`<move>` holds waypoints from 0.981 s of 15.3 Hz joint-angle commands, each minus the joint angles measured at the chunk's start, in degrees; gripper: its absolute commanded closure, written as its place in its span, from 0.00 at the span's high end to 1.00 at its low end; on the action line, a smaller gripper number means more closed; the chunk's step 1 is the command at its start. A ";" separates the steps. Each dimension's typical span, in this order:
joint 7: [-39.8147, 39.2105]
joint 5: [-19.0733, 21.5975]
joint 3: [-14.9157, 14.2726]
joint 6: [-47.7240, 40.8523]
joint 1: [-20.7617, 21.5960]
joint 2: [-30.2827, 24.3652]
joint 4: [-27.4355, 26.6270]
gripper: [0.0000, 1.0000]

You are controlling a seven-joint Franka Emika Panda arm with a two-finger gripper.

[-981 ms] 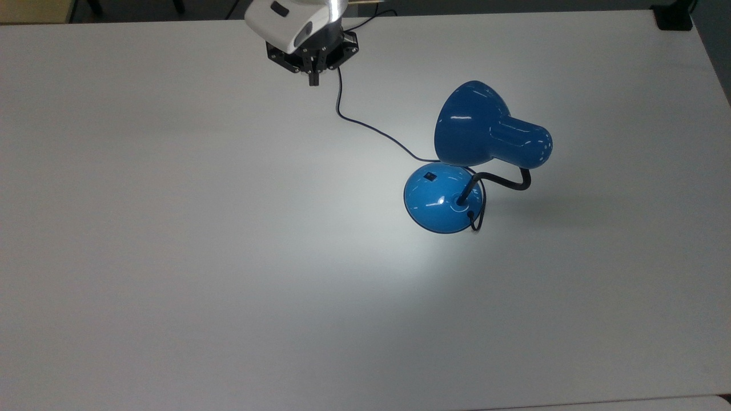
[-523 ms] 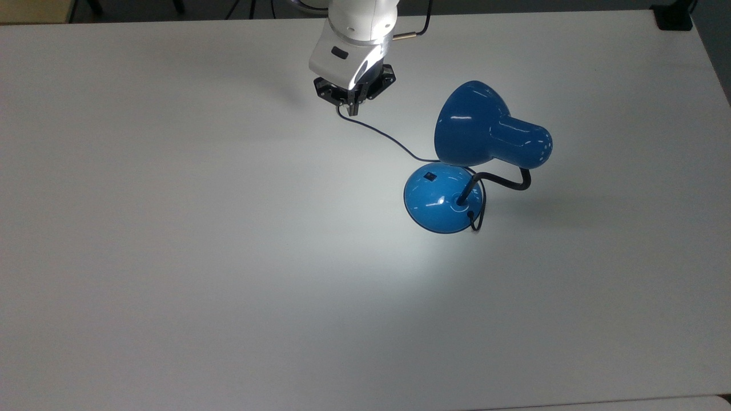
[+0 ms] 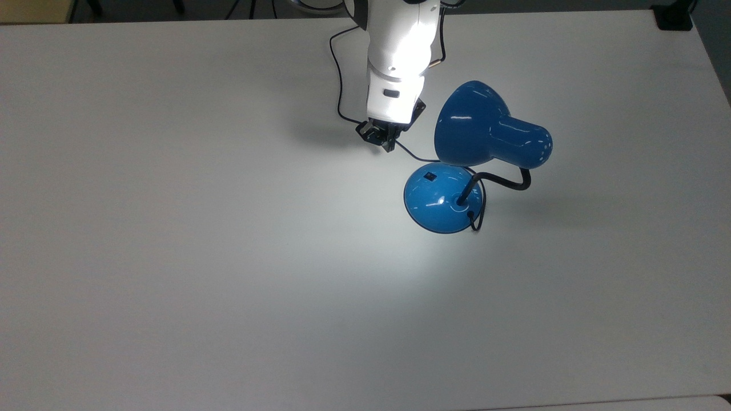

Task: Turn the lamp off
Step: 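Press down on the switch on the blue lamp base with the gripper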

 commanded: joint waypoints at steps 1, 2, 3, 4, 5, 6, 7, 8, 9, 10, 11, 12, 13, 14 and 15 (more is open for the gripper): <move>-2.32 0.23 1.90 6.48 -0.14 2.00 -0.37 0.00; -2.32 0.24 1.99 7.81 -0.14 2.36 -0.37 0.00; -2.32 0.24 1.99 8.43 -0.14 2.71 -0.37 0.00; -2.40 0.24 2.08 8.70 -0.14 2.80 -0.37 0.00; -2.41 0.24 2.26 9.14 -0.14 2.80 -0.28 0.00; -2.49 0.24 2.43 10.01 -0.14 2.97 -0.28 0.00; -2.49 0.24 2.52 10.89 -0.14 3.15 -0.28 0.00; -2.58 0.24 2.61 11.51 -0.14 3.58 -0.19 0.00; -2.84 0.24 3.22 12.73 -0.22 3.85 -0.19 0.00; -2.93 0.24 3.31 13.00 -0.22 3.94 -0.19 0.00; -2.93 0.24 3.31 13.09 -0.22 4.03 -0.10 0.00; -3.02 0.24 3.40 13.10 -0.22 4.20 -0.02 0.00; -3.02 0.24 3.66 13.10 -0.22 4.47 0.07 0.00; -3.11 0.15 3.66 13.18 -0.22 4.64 0.07 0.00; -3.46 0.23 3.75 13.36 -0.14 4.64 0.07 0.00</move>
